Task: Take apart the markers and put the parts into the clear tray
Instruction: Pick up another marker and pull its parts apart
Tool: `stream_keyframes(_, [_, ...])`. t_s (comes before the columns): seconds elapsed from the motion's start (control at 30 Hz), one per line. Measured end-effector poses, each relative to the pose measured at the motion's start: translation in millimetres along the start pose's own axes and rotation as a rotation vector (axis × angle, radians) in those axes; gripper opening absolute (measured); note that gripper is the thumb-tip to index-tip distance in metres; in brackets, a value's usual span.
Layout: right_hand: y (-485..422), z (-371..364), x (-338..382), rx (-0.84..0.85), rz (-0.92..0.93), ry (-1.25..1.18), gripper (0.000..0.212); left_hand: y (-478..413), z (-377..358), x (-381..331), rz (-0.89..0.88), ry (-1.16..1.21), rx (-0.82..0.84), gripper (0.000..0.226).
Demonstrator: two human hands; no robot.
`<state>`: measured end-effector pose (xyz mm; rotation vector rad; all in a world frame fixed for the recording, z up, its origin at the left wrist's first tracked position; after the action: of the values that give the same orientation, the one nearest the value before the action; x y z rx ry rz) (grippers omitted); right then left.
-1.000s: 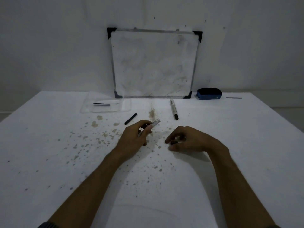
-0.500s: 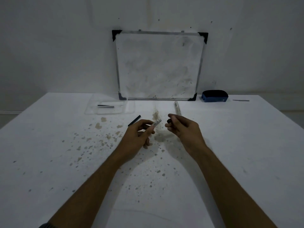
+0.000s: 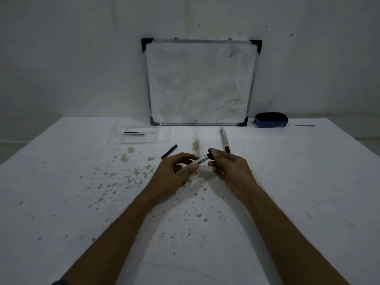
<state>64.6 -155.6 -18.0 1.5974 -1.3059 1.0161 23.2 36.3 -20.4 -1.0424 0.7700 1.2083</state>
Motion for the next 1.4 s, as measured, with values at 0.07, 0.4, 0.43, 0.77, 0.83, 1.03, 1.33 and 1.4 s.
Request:
stream_keyframes(0.07, [0,1,4,-0.042,0.157,0.191,0.019,-1,-1,2,-0.001,-0.036,0.004,0.017])
stream_keyframes(0.4, [2,-5,9,0.09,0.308,0.343,0.026,0,1,-2,0.02,0.044,0.037,0.027])
stream_keyframes(0.43, [2,-5,9,0.104,0.307,0.335,0.026,0,2,-2,0.029,0.046,0.04,0.029])
stream_keyframes(0.77, [-2,-6,3,0.202,0.238,0.292,0.027,-1,6,3,0.055,-0.005,0.059,0.034])
stream_keyframes(0.83, [0,-8,3,0.171,0.269,0.328,0.028,-1,4,1,0.071,0.023,0.055,0.035])
stream_keyframes(1.03, [4,-11,4,0.015,0.413,0.475,0.033,-6,6,-11,0.147,0.239,-0.133,0.028])
stream_keyframes(1.33, [5,-13,-1,0.039,0.317,0.617,0.031,-33,-6,-27,0.185,0.224,-0.153,0.029])
stream_keyframes(1.4, [3,-10,0,0.004,0.315,0.63,0.03,-40,-13,-28,0.2,0.213,-0.133,0.029])
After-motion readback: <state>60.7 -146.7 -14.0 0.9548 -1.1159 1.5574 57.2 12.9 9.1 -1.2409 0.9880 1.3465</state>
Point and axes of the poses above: each hand's wrist, its own y-axis away from the middle knuckle, its own z-axis out of the back of the hand, x = y × z, the point moved 3 cm from there along -y, towards the middle knuckle, and after that the axes turned 5 degrees about -y, right-handed, at the moved point
